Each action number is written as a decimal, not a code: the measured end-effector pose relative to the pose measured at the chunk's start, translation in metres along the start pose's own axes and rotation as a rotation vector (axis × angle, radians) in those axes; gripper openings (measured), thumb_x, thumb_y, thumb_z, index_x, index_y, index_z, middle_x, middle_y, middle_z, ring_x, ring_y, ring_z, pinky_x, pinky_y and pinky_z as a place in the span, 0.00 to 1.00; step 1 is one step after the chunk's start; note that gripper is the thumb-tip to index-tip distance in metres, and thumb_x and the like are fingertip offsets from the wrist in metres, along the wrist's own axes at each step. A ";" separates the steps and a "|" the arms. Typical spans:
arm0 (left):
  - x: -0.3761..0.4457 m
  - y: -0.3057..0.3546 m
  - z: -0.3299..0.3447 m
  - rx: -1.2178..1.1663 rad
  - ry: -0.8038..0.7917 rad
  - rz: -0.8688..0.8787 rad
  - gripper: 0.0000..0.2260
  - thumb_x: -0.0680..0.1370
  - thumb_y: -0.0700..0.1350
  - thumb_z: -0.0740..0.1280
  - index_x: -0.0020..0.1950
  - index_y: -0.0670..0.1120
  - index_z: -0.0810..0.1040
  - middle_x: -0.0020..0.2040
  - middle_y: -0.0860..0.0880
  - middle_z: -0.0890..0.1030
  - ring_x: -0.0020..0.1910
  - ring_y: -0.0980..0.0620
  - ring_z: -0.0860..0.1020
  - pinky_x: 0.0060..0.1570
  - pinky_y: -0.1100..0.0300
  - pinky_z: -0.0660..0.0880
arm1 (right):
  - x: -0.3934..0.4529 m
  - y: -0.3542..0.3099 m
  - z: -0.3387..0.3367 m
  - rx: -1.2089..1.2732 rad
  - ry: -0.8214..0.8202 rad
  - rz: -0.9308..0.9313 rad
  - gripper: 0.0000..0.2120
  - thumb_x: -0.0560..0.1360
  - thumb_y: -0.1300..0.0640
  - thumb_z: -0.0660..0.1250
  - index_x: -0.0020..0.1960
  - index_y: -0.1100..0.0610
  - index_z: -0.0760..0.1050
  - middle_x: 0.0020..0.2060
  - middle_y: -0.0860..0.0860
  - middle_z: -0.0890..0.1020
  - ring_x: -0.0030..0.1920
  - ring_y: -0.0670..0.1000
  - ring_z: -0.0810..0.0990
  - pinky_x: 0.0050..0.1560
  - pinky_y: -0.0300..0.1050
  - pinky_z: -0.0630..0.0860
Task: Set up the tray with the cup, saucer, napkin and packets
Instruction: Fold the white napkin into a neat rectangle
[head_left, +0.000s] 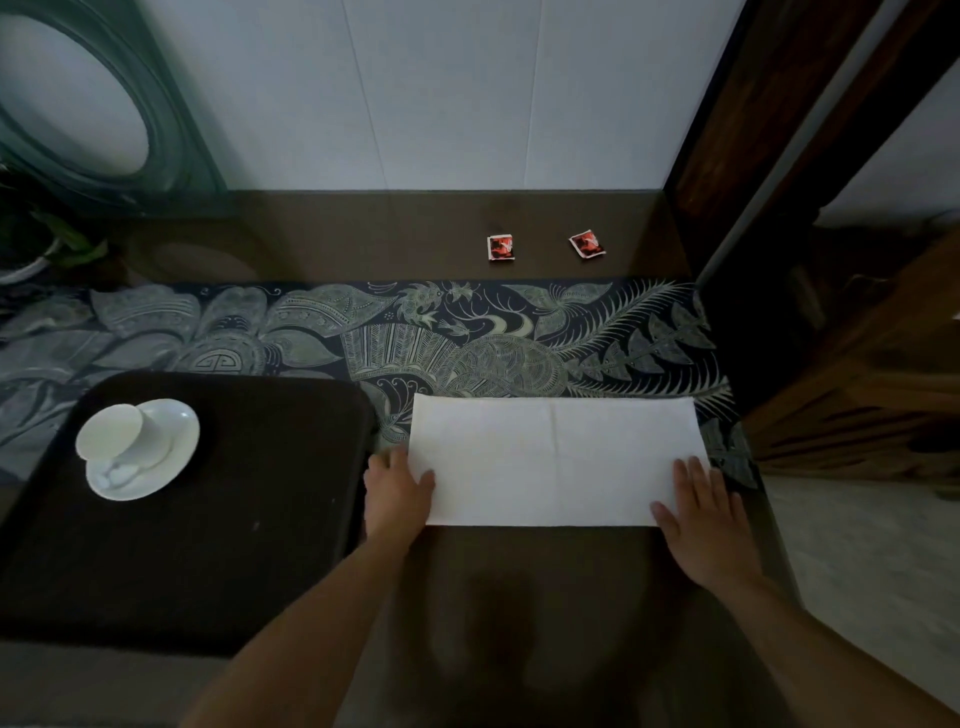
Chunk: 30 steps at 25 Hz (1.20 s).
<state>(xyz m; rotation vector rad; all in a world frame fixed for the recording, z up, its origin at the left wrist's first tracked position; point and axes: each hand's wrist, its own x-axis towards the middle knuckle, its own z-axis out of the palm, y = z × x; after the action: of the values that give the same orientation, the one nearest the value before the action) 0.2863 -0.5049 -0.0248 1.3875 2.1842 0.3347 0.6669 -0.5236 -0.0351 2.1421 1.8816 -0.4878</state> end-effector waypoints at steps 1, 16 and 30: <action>0.008 0.005 -0.004 -0.087 -0.022 -0.097 0.24 0.76 0.48 0.67 0.70 0.46 0.67 0.68 0.41 0.65 0.61 0.38 0.71 0.57 0.48 0.70 | -0.003 -0.004 -0.001 0.013 -0.015 0.008 0.33 0.79 0.37 0.39 0.77 0.51 0.32 0.78 0.51 0.37 0.78 0.54 0.37 0.77 0.56 0.43; 0.044 0.022 -0.002 -0.115 -0.112 -0.362 0.10 0.73 0.44 0.69 0.52 0.42 0.79 0.57 0.39 0.78 0.50 0.42 0.75 0.51 0.54 0.72 | 0.016 -0.005 -0.012 0.006 0.000 -0.098 0.33 0.81 0.40 0.46 0.78 0.52 0.35 0.79 0.52 0.39 0.78 0.55 0.39 0.77 0.56 0.45; -0.001 0.141 -0.032 -0.824 -0.493 -0.224 0.13 0.73 0.36 0.67 0.57 0.41 0.78 0.50 0.39 0.81 0.46 0.42 0.80 0.48 0.47 0.77 | 0.042 0.050 -0.011 0.043 0.171 -0.244 0.32 0.80 0.40 0.50 0.79 0.53 0.50 0.79 0.54 0.54 0.77 0.56 0.55 0.74 0.57 0.58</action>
<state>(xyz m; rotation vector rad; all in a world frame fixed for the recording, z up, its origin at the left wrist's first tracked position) 0.3767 -0.4412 0.0680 0.6628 1.4955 0.6354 0.7216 -0.4883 -0.0438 2.0477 2.2620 -0.4054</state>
